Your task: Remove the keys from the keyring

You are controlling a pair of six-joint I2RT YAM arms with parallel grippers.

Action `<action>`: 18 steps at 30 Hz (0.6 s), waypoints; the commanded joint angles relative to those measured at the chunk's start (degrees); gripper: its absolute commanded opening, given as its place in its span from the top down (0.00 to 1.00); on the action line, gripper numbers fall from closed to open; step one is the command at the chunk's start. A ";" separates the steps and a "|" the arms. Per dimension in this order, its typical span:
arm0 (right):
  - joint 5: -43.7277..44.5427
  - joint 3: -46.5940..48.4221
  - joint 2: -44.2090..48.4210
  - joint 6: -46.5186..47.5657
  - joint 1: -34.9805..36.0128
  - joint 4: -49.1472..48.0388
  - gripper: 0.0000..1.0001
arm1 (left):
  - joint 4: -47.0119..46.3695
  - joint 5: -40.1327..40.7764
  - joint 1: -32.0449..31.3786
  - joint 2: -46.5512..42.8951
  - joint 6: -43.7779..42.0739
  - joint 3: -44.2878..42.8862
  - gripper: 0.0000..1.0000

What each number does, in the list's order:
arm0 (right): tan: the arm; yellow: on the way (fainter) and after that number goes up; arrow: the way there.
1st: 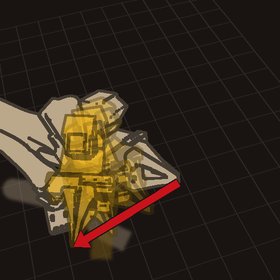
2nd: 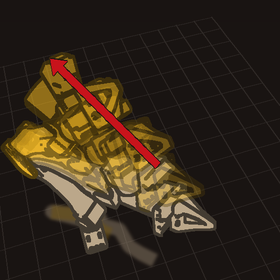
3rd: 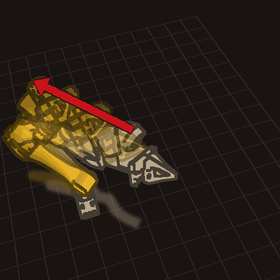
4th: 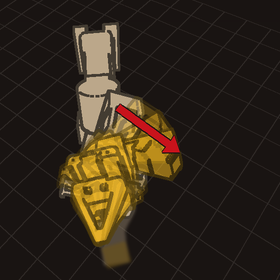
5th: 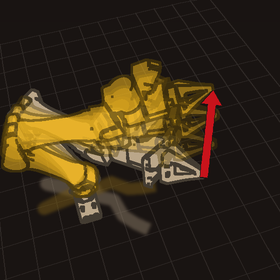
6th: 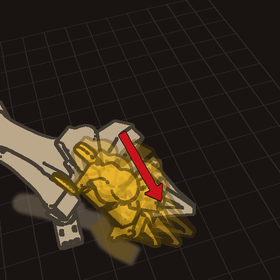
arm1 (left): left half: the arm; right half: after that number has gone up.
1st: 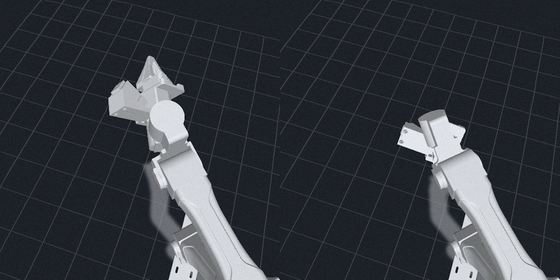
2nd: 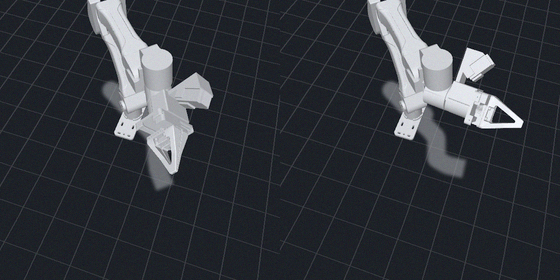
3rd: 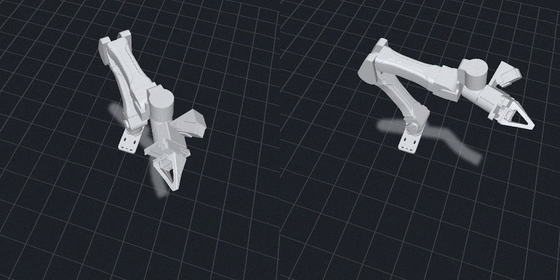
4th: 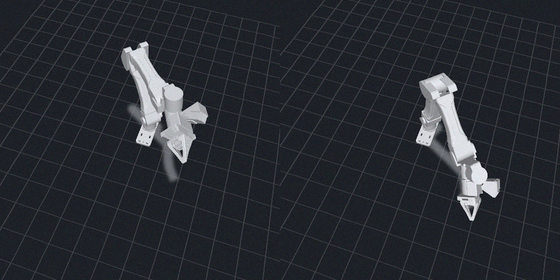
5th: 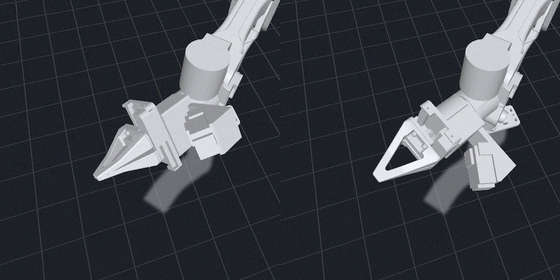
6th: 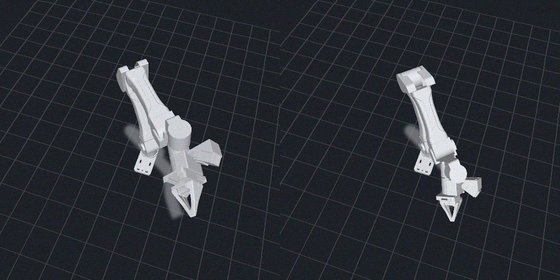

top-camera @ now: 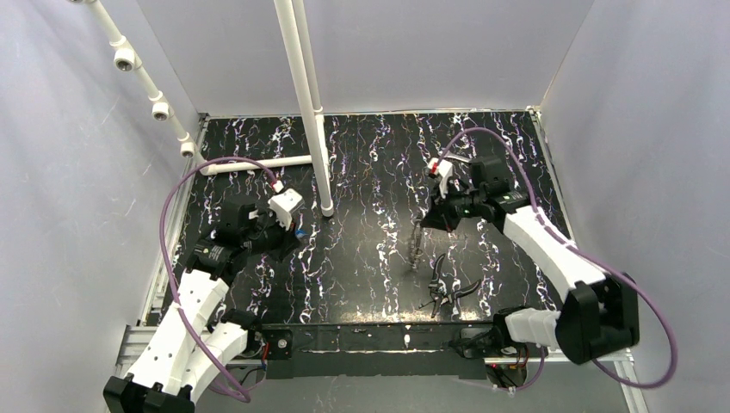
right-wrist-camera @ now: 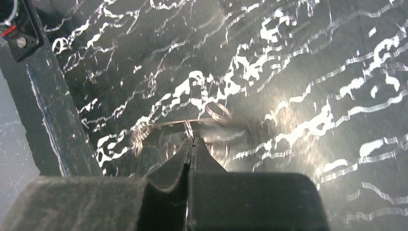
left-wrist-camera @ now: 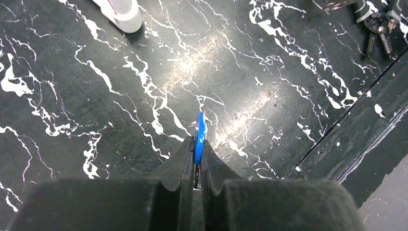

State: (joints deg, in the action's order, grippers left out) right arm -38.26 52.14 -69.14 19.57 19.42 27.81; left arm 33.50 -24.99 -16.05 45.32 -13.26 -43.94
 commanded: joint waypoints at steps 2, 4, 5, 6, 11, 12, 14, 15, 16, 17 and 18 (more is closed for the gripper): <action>-2.56 1.04 -10.90 -2.52 2.34 -6.91 0.99 | 1.75 0.83 0.47 -2.05 -1.63 1.60 1.00; -2.50 1.50 -14.06 -3.91 3.20 -9.03 0.99 | 2.25 0.82 0.46 -1.91 -2.44 1.58 1.00; -2.41 1.60 -15.41 -4.61 3.56 -9.95 0.99 | 2.46 0.70 0.46 -1.78 -3.03 1.66 1.00; -2.51 1.76 -16.85 -5.11 3.91 -10.89 0.99 | 2.79 0.47 0.48 -1.69 -4.11 1.67 1.00; -1.68 2.45 -22.80 -7.20 5.96 -14.19 0.99 | 5.65 -1.09 0.41 -0.69 -9.72 2.00 1.00; -1.34 2.56 -23.75 -7.60 6.22 -14.90 0.99 | 6.13 -1.37 0.37 -0.41 -10.70 2.15 1.00; -1.02 2.78 -25.19 -8.42 6.57 -16.62 0.99 | 6.39 -2.06 0.37 0.45 -12.57 2.36 1.00; -0.80 2.94 -26.03 -8.81 6.74 -17.28 0.99 | 6.40 -2.46 0.36 1.12 -13.44 2.41 1.00; -0.62 3.09 -26.46 -8.97 6.95 -17.80 0.99 | 6.35 -2.77 0.36 1.95 -14.23 2.38 1.00; -0.47 3.42 -27.13 -9.19 7.29 -18.18 0.99 | 6.20 -3.12 0.35 2.90 -14.79 2.26 1.00; -0.30 3.72 -27.96 -9.53 7.67 -18.49 0.99 | 6.03 -3.51 0.40 4.10 -15.30 2.10 1.00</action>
State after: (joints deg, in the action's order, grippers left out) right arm -38.96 53.36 -95.44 11.92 26.02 14.06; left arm 38.04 -25.74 -15.90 46.61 -23.92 -42.37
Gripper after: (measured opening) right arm 0.029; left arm 0.033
